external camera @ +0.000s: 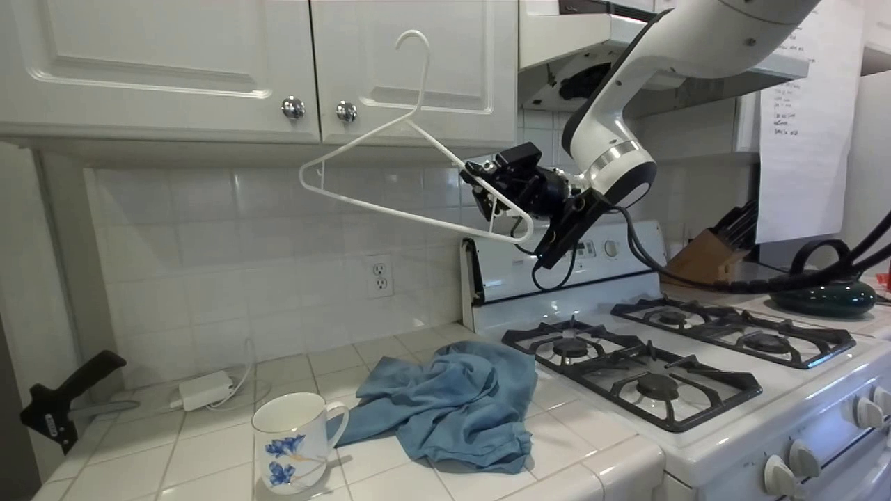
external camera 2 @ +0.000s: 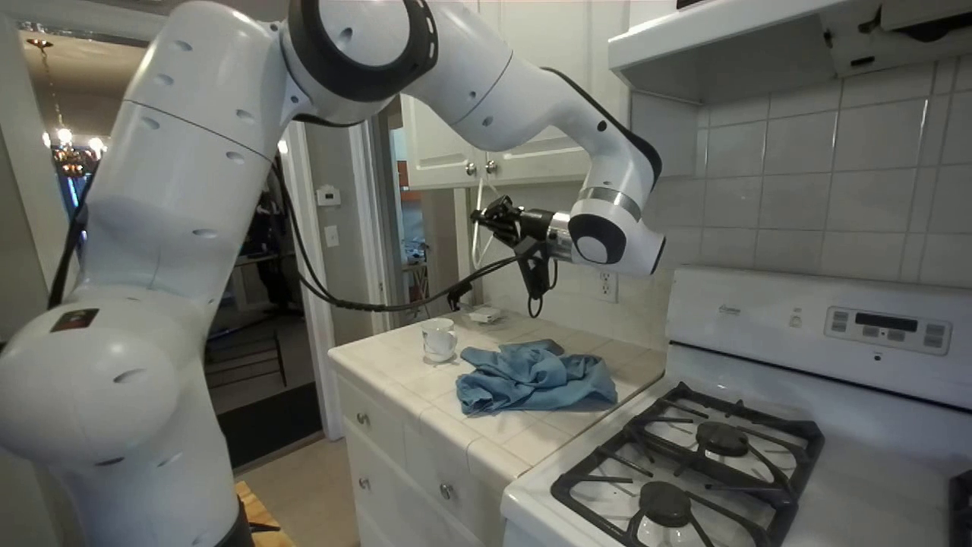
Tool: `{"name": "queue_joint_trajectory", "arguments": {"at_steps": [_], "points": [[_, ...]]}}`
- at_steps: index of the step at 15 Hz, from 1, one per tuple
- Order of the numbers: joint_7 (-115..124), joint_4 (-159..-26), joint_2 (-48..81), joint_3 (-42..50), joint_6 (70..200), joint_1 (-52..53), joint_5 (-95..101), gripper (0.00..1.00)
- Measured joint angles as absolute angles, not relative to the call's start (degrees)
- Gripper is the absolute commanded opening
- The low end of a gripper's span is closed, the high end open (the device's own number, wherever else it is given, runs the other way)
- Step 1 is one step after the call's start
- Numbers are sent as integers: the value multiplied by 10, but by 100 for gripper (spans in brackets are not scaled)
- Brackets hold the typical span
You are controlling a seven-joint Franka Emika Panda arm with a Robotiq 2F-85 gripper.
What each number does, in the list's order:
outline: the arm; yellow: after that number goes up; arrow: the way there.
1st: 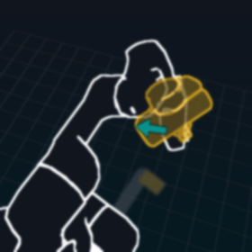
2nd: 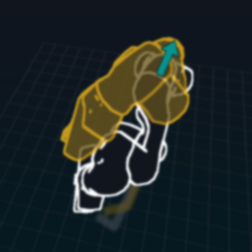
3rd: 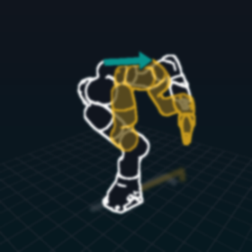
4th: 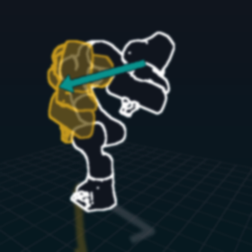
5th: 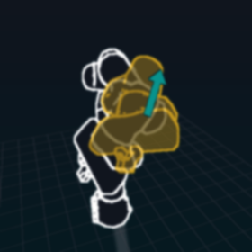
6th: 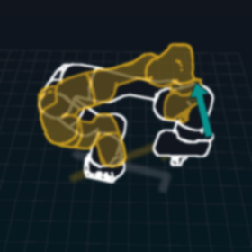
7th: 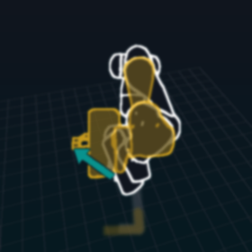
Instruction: Put the clothing hanger on the job of the cupboard
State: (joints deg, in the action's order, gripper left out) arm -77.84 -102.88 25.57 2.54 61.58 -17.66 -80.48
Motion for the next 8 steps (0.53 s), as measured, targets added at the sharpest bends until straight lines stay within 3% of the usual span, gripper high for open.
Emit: {"name": "queue_joint_trajectory", "arguments": {"at_steps": [8], "points": [[-648,-994,320,26,530,-161,-835,2]]}}
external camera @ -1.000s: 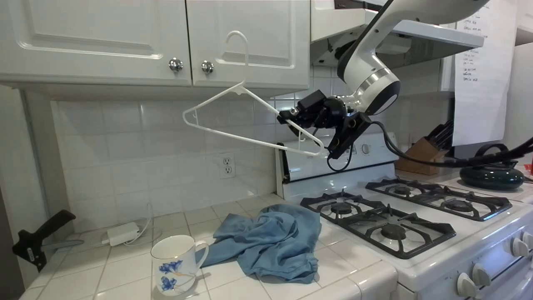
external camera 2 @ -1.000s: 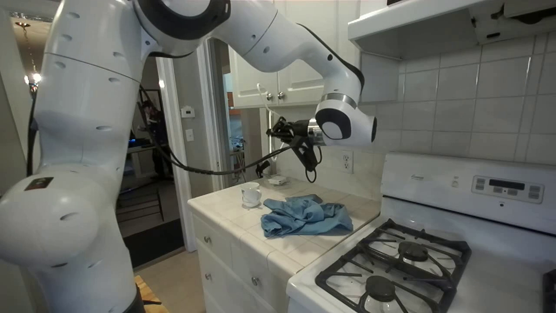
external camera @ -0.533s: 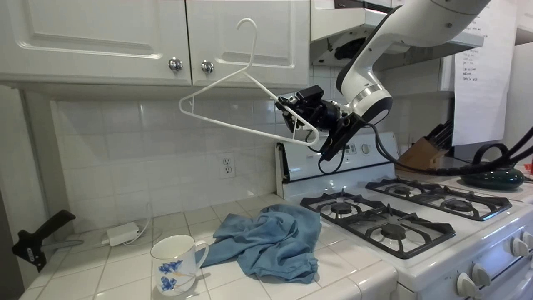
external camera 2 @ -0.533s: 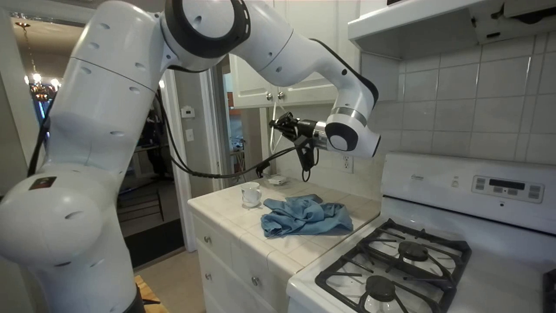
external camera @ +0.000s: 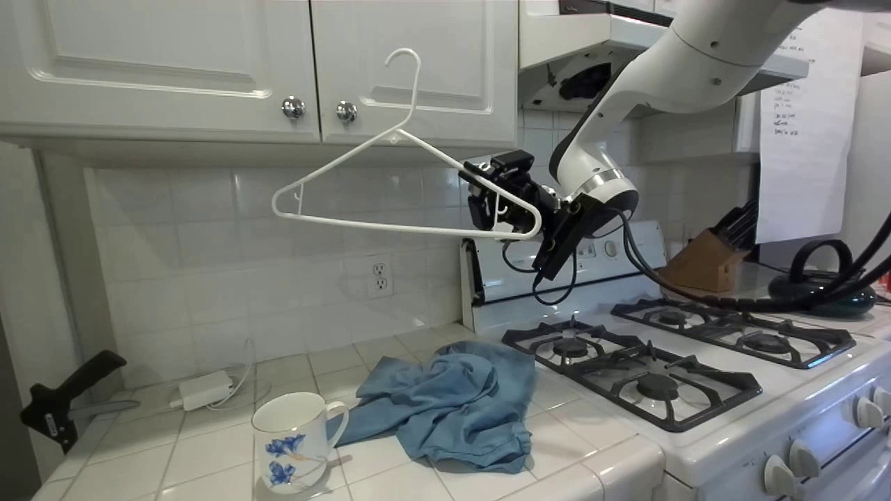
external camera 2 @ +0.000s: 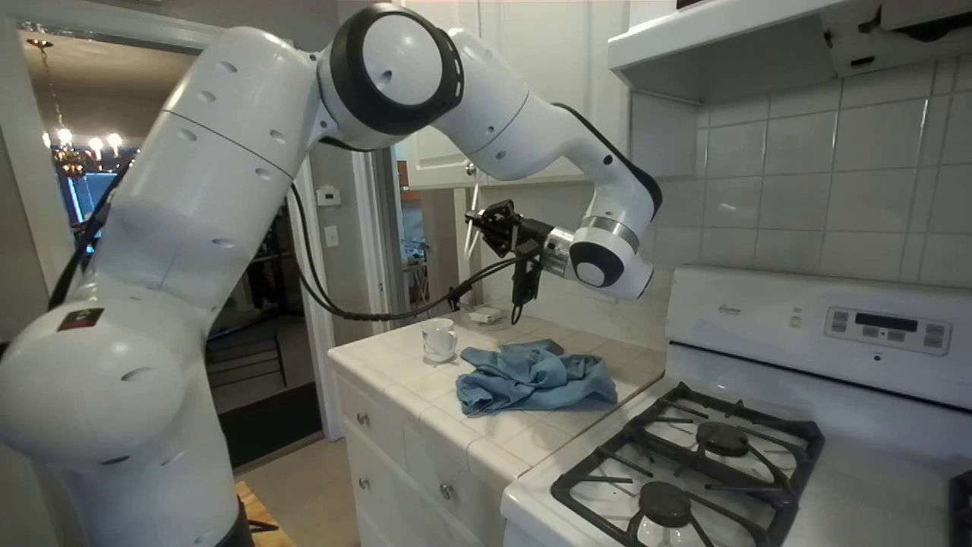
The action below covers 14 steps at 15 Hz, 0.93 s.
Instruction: Put the clothing hanger on the job of the cupboard
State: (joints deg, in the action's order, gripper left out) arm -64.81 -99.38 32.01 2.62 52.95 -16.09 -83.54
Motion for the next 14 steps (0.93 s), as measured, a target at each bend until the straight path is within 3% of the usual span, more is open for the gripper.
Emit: {"name": "queue_joint_trajectory", "arguments": {"at_steps": [5,7,8,9,14], "points": [[-572,-974,353,26,480,-158,-870,2],[-543,-964,365,-19,479,-186,-871,2],[-529,-957,372,-44,479,-200,-871,8],[-527,-956,375,-50,479,-202,-871,8],[-527,-957,374,-43,479,-200,-871,8]]}}
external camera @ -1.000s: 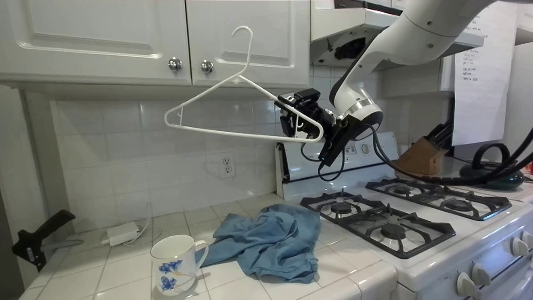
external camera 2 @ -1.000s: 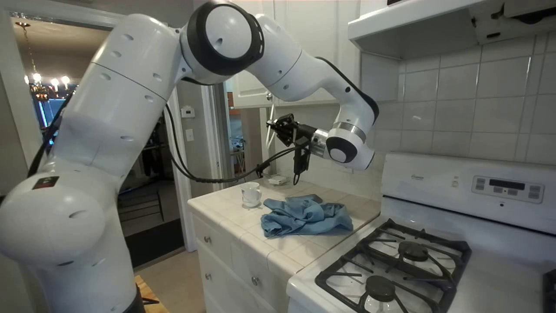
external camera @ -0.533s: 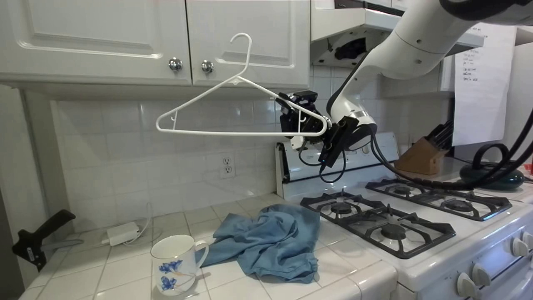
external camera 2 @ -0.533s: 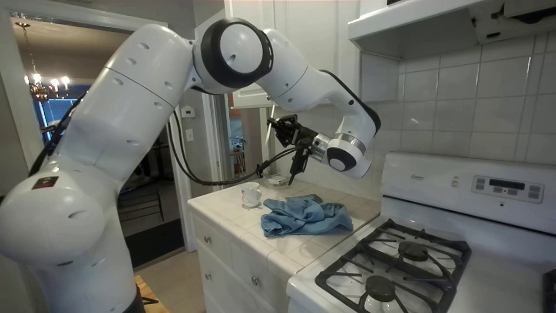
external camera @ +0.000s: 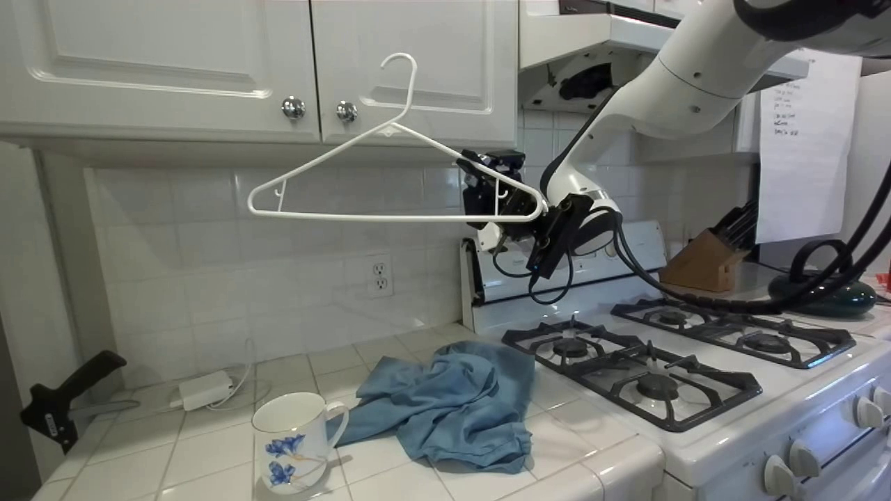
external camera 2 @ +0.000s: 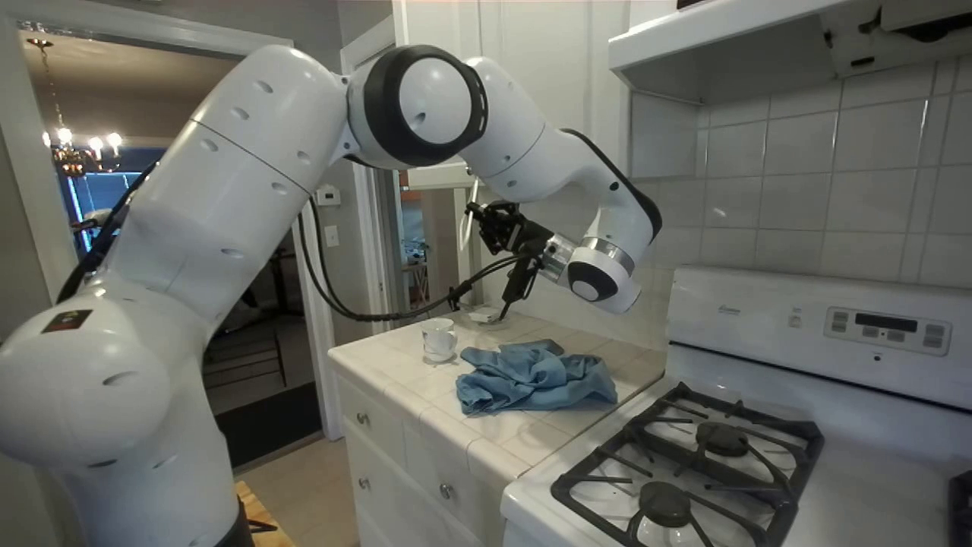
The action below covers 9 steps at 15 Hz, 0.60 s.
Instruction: Put the clothing hanger on the job of the cupboard
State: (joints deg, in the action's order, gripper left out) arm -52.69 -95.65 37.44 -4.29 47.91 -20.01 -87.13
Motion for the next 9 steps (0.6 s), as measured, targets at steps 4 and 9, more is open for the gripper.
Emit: {"name": "queue_joint_trajectory", "arguments": {"at_steps": [4,9], "points": [[-527,-957,374,-43,479,-200,-871,2],[-527,-957,380,-48,479,-206,-869,2]]}}
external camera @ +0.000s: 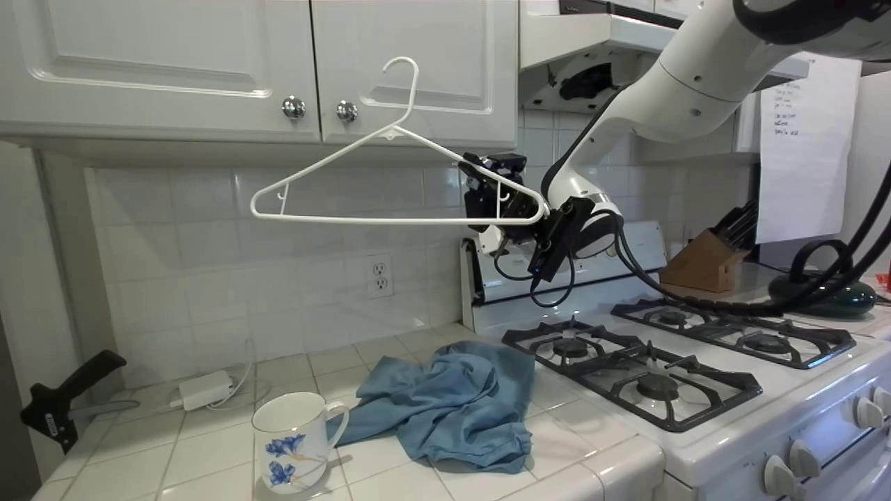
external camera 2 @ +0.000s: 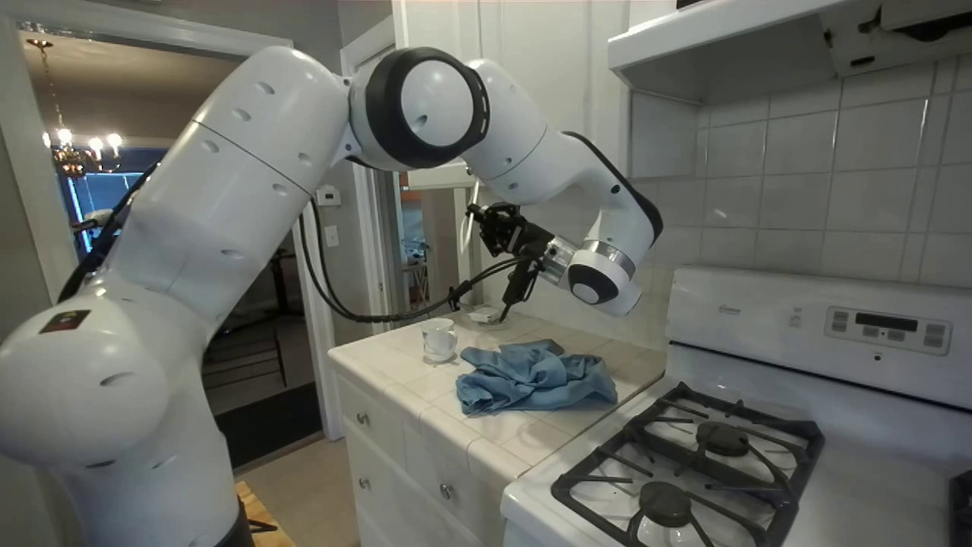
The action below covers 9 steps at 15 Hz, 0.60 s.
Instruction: Put the clothing hanger on the job of the cupboard
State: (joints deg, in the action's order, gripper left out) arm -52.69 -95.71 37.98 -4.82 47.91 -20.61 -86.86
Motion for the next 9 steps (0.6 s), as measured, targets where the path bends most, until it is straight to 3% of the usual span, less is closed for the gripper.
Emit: {"name": "queue_joint_trajectory", "arguments": {"at_steps": [9], "points": [[-508,-918,442,-111,479,-240,-864,2]]}}
